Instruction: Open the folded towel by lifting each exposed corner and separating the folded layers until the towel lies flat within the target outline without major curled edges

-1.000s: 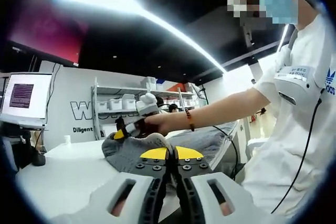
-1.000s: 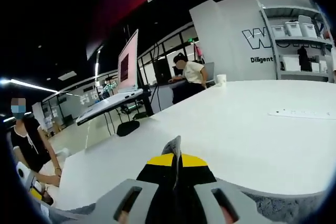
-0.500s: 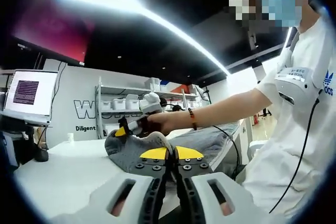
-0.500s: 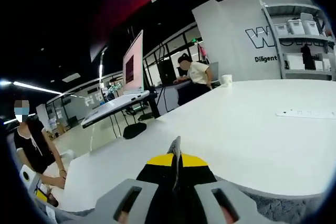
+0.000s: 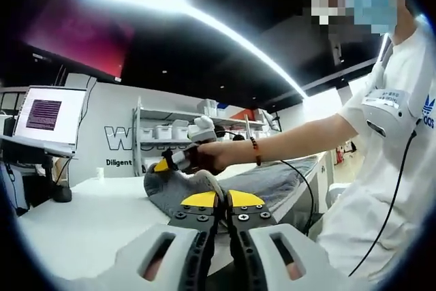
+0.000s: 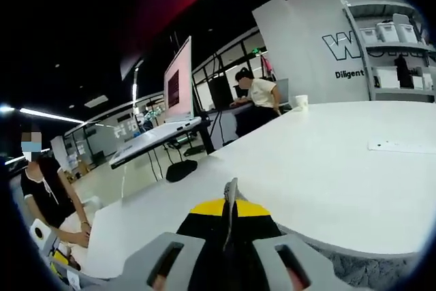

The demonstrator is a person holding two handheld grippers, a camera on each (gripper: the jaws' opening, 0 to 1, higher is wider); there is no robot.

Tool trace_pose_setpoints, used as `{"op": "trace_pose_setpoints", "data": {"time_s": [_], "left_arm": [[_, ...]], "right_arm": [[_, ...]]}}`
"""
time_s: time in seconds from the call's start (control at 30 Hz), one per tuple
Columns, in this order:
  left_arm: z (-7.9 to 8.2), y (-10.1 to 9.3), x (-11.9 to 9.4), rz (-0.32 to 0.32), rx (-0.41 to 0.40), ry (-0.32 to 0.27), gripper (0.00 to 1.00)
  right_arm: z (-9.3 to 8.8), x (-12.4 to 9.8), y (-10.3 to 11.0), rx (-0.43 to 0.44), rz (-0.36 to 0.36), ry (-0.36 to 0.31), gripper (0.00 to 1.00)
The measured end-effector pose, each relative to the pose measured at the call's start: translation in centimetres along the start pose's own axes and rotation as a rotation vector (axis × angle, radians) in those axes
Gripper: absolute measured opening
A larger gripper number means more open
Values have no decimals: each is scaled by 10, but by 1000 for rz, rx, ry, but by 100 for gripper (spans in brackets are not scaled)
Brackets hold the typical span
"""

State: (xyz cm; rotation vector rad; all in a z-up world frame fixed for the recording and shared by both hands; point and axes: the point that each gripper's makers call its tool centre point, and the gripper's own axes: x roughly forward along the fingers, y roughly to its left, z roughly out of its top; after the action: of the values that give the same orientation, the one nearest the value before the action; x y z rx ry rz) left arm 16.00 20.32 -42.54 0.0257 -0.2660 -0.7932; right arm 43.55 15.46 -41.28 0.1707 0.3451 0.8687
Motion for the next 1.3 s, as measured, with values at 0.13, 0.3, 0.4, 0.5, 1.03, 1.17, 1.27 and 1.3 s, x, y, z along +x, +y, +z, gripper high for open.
{"op": "trace_pose_setpoints", "data": {"time_s": [0.13, 0.3, 0.4, 0.5, 1.03, 1.17, 1.27, 1.3], "left_arm": [[-3, 4, -2, 21, -15, 6, 3], [-2, 10, -7, 43, -31, -6, 4], [-4, 13, -7, 53, -44, -5, 4], [-5, 16, -7, 62, -48, -1, 5], [4, 27, 1, 99, -85, -41, 11], [7, 19, 5, 69, -68, -51, 11], [9, 20, 5, 75, -77, -61, 10], [9, 20, 5, 77, -78, -61, 10]], "right_arm": [[-7, 6, 6, -10, 18, 22, 0], [-16, 11, 11, -30, 28, 47, 1], [-18, 12, 13, -35, 39, 53, 2], [-22, 13, 13, -44, 44, 67, 5], [-32, 16, 5, -43, 46, 105, 7], [-30, 15, 3, -45, 46, 98, 7], [-29, 16, 1, -40, 44, 98, 6], [-29, 16, 1, -40, 45, 98, 6]]}}
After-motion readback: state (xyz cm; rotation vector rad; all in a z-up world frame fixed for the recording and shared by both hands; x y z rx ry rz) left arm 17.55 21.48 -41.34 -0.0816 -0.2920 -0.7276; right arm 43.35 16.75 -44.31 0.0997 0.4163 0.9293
